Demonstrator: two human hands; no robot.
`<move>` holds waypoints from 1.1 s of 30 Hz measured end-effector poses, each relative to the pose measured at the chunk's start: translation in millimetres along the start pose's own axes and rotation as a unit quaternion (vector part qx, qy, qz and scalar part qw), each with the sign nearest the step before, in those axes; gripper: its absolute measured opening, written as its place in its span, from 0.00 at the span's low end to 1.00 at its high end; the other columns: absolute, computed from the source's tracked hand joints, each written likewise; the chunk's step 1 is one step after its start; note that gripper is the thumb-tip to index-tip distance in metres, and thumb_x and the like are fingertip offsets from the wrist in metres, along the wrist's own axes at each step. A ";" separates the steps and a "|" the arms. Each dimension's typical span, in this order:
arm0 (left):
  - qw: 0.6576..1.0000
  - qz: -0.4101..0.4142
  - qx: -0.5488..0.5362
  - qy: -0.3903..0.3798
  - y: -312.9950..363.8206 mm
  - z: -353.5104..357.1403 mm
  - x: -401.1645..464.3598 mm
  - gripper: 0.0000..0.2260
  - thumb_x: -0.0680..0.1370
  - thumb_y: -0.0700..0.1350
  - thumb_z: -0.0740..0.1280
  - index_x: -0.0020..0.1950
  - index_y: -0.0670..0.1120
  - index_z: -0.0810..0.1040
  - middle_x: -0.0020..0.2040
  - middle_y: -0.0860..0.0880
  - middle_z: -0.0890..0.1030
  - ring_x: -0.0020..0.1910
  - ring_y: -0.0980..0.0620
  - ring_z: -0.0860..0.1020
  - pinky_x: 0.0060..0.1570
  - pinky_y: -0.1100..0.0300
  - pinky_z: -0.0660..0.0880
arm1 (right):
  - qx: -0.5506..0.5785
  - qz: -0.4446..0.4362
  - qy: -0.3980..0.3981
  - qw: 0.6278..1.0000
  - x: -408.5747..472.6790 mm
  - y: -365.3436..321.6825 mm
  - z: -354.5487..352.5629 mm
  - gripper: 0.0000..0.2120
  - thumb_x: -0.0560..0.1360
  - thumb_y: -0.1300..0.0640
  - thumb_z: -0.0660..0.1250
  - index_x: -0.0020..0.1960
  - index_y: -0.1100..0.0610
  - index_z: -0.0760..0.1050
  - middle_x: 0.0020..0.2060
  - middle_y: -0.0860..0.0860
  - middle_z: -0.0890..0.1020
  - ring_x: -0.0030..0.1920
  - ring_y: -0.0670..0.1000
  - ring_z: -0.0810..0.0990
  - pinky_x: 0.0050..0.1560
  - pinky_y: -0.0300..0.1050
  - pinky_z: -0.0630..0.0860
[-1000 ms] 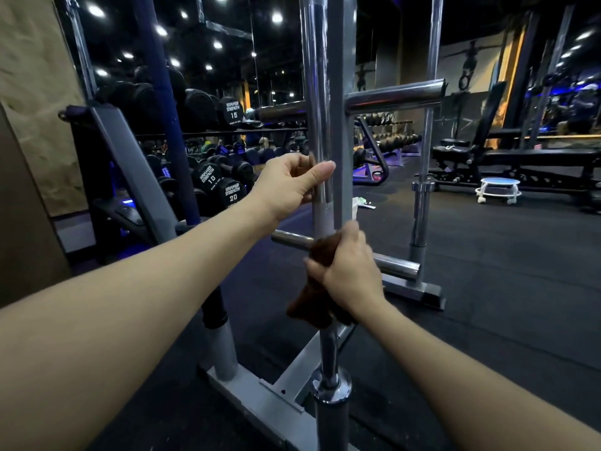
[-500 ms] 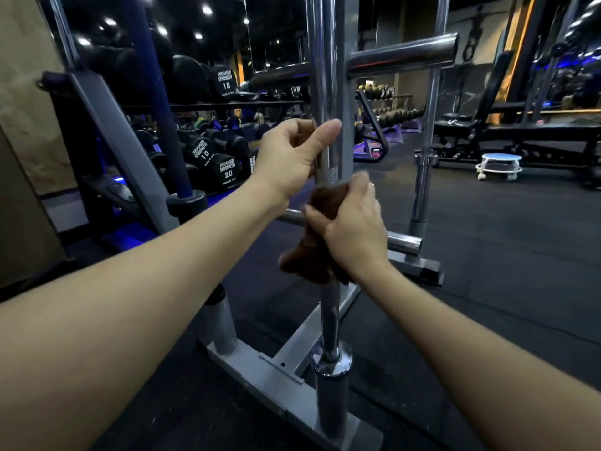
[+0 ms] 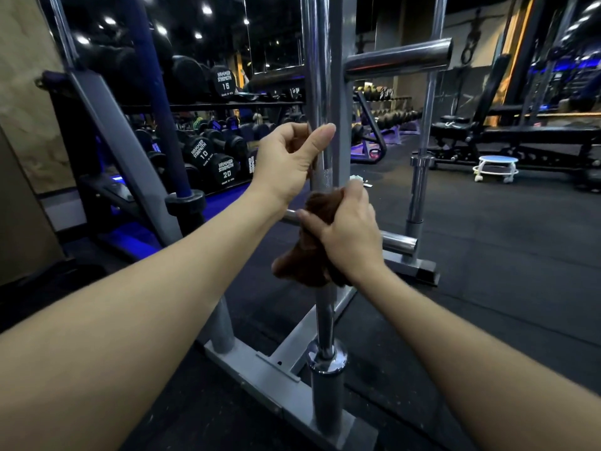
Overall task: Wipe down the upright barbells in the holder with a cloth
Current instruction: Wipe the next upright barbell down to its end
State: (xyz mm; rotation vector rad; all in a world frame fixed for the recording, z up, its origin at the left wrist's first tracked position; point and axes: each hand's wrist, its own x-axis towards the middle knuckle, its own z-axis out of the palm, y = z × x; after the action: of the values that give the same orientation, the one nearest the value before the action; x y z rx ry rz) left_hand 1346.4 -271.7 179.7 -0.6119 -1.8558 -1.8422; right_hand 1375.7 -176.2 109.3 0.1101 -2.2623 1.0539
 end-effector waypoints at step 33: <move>0.999 -0.028 0.016 -0.035 -49.2 -0.3 -53.0 0.03 0.75 0.41 0.69 0.43 0.46 0.76 0.30 0.57 0.79 0.31 0.62 0.77 0.32 0.69 0.73 | 0.048 0.073 0.021 0.996 -26.1 16.9 15.9 0.31 0.69 0.46 0.73 0.61 0.59 0.61 0.60 0.56 0.70 0.61 0.61 0.70 0.55 0.56 0.70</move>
State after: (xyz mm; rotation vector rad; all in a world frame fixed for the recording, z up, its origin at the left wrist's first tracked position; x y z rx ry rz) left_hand 1359.2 -272.2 108.5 -0.6268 -1.9619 -1.8453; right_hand 1382.9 -180.9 75.4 -0.0383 -2.2101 1.2302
